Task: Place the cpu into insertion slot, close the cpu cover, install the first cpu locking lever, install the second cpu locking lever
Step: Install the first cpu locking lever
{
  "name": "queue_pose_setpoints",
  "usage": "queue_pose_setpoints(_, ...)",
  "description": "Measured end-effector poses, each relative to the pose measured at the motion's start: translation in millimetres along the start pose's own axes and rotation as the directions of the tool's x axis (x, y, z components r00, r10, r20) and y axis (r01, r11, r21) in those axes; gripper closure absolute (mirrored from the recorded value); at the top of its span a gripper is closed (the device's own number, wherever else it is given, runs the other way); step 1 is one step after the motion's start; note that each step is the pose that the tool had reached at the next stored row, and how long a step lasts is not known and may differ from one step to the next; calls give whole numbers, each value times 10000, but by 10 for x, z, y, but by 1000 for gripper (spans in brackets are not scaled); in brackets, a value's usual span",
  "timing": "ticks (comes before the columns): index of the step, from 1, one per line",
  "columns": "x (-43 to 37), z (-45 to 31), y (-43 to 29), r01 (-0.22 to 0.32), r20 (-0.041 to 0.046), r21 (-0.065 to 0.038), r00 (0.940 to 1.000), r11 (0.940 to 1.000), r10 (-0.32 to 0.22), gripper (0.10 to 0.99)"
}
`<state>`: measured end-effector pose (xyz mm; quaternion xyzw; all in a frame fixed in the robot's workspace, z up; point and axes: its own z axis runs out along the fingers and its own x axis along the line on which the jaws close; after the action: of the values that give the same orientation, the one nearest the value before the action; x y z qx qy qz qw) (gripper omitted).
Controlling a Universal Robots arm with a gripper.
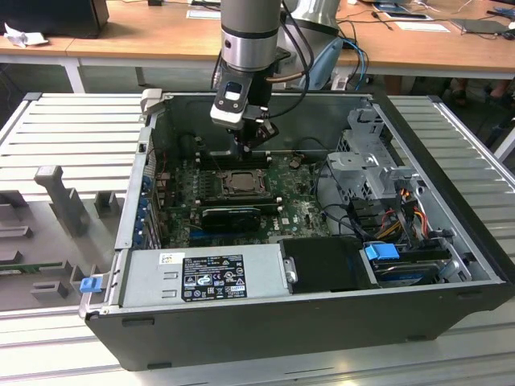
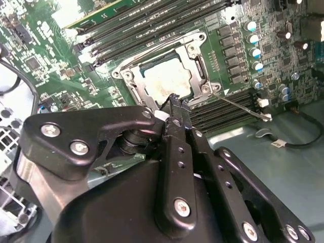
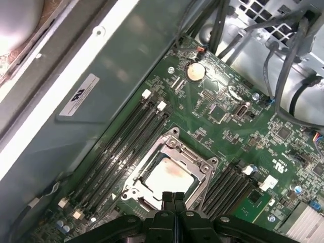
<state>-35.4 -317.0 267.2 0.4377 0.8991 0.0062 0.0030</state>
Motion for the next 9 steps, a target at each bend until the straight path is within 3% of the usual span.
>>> queue_pose_setpoints(9,-1,0,1,880,-12,0,9961,9961,-880,980)
